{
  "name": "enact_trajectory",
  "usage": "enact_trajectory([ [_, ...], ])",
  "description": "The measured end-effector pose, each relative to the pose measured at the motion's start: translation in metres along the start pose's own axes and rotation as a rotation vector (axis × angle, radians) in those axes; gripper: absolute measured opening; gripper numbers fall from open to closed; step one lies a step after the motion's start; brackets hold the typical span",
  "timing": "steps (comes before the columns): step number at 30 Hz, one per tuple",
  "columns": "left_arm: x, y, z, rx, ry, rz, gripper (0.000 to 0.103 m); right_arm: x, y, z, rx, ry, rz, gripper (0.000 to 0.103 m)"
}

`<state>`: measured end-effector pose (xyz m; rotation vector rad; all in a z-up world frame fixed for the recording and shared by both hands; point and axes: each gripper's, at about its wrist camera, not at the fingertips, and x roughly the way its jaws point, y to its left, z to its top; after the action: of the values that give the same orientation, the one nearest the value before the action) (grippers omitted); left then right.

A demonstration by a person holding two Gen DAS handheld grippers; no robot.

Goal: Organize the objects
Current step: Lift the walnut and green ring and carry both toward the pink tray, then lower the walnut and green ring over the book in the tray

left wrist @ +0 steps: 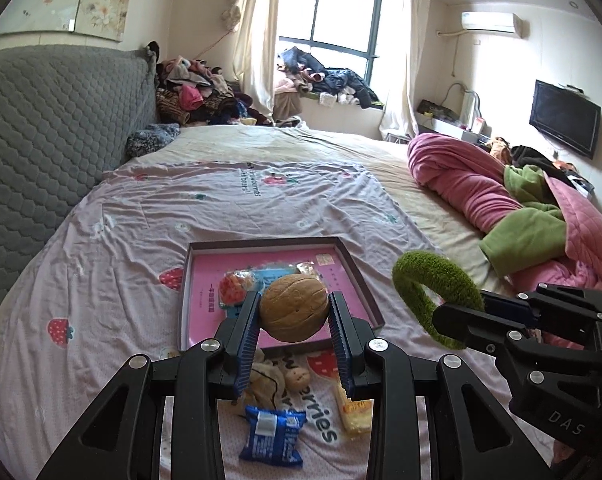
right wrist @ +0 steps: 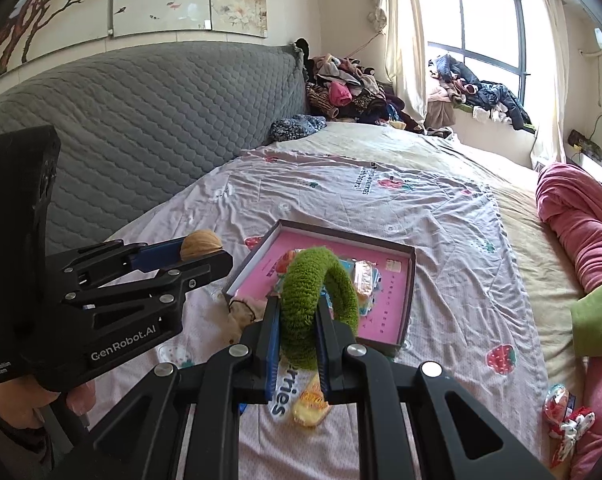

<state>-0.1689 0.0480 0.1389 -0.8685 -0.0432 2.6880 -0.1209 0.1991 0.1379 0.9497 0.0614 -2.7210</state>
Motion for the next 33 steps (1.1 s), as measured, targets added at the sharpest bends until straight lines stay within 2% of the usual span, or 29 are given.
enact_trajectory([
  [18,0.066,0.005,0.015,-0.019,0.017,0.026,0.035,0.047,-0.038,0.014,0.060,-0.014,-0.002,0.016],
  [33,0.113,0.003,0.009,-0.004,0.054,0.045,0.035,0.086,-0.063,0.011,0.094,0.001,-0.024,0.016],
])
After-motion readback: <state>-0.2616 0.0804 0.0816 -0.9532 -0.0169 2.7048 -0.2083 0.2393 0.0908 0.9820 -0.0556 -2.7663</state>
